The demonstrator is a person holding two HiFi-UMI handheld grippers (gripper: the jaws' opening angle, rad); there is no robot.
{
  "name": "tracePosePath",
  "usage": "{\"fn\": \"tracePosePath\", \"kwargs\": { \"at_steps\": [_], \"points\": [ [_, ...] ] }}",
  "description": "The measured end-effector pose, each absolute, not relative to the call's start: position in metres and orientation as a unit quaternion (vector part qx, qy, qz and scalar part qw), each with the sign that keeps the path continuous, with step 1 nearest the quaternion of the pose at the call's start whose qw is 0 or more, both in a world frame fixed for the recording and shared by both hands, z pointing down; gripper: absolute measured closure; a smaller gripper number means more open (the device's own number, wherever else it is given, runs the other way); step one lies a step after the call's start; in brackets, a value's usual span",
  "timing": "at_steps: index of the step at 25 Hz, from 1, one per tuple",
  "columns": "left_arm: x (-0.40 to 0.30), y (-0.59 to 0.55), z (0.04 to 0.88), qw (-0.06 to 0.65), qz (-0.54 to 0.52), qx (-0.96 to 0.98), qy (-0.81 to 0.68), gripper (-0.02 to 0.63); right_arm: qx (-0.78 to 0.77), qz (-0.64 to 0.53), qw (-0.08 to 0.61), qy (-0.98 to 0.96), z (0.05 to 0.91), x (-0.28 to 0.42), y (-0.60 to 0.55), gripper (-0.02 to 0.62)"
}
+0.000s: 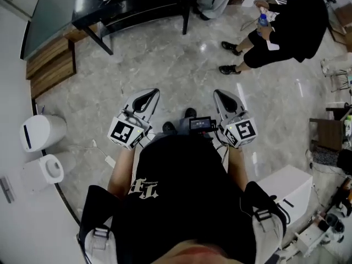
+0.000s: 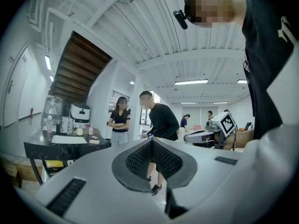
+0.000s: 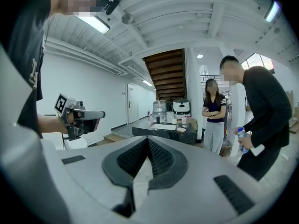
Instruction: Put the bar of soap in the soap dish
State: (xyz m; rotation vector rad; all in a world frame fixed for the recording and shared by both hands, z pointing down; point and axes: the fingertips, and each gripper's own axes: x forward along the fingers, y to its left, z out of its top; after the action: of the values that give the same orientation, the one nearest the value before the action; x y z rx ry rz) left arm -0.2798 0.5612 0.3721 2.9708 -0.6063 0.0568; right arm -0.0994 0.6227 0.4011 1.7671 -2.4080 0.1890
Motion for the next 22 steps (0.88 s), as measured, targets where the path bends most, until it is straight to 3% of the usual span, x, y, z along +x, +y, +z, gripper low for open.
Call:
{"fn": "tracePosePath", "kwargs": {
  "at_steps": [5, 22],
  "points": [
    [-0.278, 0.557, 0.378, 0.047, 0.022, 0.977, -0.205, 0.598, 0.609, 0.052, 0.076, -0.788, 0.399, -0.070, 0.624, 0.588],
    [-0.293, 0.459, 0.411, 0.080, 0.021, 0.970, -0.228, 0.598, 0.589, 0.085, 0.097, -0.797, 0.436, -0.095, 0.528, 0.588]
  ]
}}
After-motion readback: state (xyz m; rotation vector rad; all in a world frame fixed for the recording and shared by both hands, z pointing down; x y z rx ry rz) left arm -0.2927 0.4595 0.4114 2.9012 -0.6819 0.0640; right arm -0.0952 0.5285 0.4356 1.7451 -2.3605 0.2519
